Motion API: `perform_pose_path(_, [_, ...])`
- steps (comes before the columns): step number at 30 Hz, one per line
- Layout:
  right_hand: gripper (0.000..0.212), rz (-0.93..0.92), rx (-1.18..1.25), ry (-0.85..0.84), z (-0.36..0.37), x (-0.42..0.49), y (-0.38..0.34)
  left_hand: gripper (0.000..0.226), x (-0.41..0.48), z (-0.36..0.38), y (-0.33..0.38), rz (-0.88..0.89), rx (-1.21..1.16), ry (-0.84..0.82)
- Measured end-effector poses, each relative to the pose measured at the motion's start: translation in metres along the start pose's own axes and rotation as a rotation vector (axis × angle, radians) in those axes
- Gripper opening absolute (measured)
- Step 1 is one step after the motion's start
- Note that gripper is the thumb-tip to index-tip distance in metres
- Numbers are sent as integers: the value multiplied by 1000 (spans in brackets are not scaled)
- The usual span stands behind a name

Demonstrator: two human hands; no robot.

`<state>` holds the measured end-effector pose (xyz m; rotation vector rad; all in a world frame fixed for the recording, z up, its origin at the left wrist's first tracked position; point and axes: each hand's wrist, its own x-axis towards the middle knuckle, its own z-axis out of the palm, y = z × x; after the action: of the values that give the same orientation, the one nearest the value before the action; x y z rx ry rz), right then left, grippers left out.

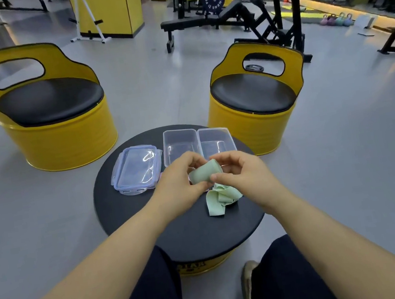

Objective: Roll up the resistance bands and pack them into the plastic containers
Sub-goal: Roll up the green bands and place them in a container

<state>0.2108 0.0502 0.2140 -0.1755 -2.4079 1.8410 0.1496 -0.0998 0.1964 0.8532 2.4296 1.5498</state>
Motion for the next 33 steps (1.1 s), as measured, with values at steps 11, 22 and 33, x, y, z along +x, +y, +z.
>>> perform_pose_path(11, [20, 241, 86, 16, -7, 91, 129, 23, 78, 35, -121, -370, -83, -226])
perform_pose_path(22, [21, 361, 265, 197, -15, 213, 221, 33, 225, 36, -281, -138, 873, -229])
perform_pose_path(33, [21, 402, 40, -165, 41, 222, 261, 15, 246, 17, -272, 19, 544, -44])
